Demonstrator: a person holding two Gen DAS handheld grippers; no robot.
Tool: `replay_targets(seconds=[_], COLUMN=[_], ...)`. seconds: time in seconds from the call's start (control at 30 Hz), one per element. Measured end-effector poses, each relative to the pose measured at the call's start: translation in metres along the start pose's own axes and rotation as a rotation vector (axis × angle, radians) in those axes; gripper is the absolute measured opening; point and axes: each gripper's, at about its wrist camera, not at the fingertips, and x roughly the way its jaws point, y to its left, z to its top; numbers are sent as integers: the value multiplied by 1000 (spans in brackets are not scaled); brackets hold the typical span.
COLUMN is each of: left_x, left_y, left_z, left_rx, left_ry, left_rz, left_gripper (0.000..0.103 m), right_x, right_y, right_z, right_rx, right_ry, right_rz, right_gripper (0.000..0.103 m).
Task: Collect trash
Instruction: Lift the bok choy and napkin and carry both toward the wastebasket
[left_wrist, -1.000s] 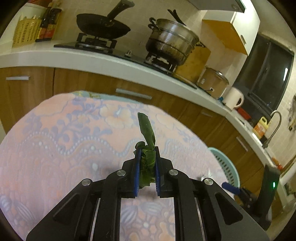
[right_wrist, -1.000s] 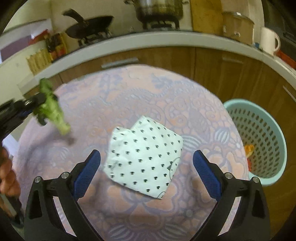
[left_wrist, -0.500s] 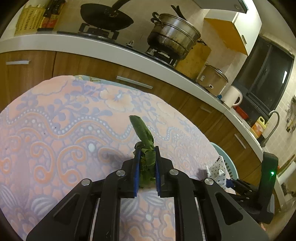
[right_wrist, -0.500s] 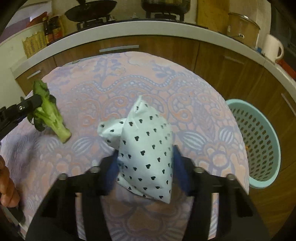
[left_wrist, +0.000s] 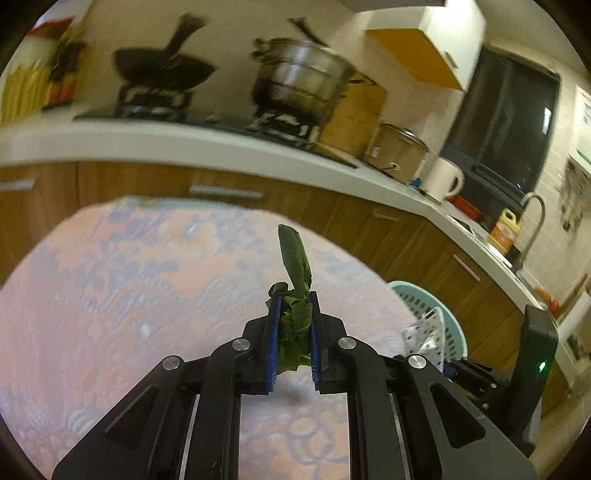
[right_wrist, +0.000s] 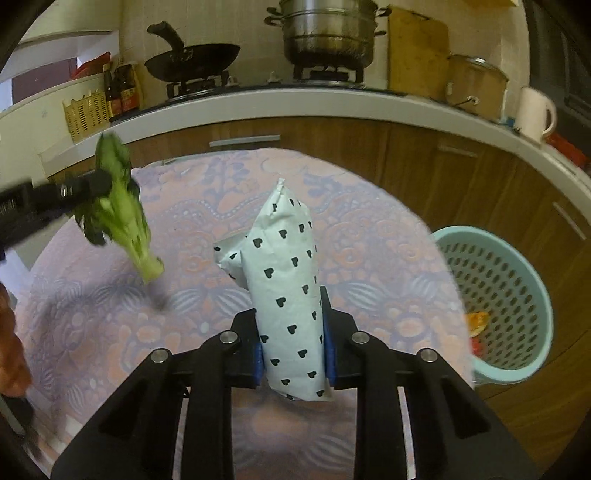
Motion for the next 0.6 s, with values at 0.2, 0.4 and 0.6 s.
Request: replay_targets(seconds=[0.2,0.4,0.6], left_x=[12,42,76], left_y=[-43,-87,-135], left_z=[15,33,41], left_rx=[84,135,229], left_ry=[3,34,39], left_rz=[-32,-89,-67], left_gripper=[12,12,12], right_x=[-32,-56,-65], right_y=[-34,-86,-137], right_z=[12,25,32], right_rx=[30,119,187], right_ry=[-70,-119,-136], right_rz=[-83,-173,-275], right_gripper=[21,21,21])
